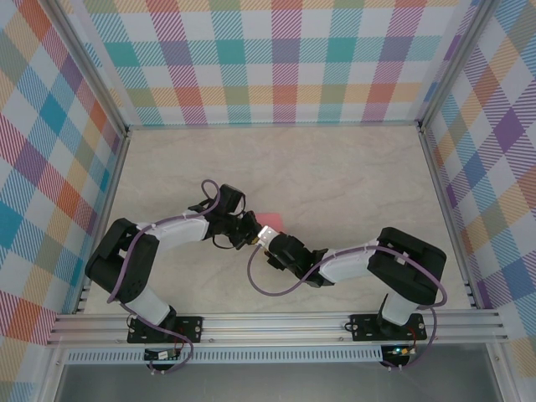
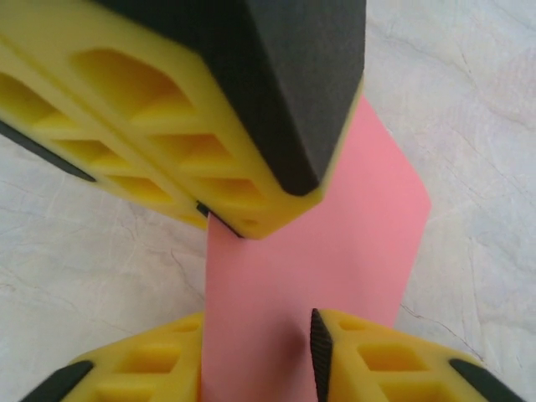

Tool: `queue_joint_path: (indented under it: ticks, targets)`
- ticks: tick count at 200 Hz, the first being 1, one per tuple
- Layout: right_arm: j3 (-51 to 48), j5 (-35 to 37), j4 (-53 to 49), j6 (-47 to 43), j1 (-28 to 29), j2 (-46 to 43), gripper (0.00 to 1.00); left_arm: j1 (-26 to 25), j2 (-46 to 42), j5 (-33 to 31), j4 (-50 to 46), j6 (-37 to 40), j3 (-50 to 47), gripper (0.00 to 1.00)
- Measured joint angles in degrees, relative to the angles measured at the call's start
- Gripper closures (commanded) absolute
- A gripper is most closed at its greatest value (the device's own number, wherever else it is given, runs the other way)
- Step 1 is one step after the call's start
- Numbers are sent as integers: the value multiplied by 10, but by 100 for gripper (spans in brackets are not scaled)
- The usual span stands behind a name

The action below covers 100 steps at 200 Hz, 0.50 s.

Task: Fold a paper plane with a square sheet of paper (pick it up from the middle)
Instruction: Fold the wing for the fifth time at the center of the table.

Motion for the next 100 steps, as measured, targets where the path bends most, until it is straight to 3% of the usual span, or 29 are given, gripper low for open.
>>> queue_joint_path:
  ticks: [41, 100]
  targets:
    - [-2, 12, 14, 2, 0, 0, 85, 0, 0, -3, -8, 0, 4, 89]
    - [-18, 5, 23, 11, -1, -1, 94, 40, -33, -3, -40, 13, 9, 64]
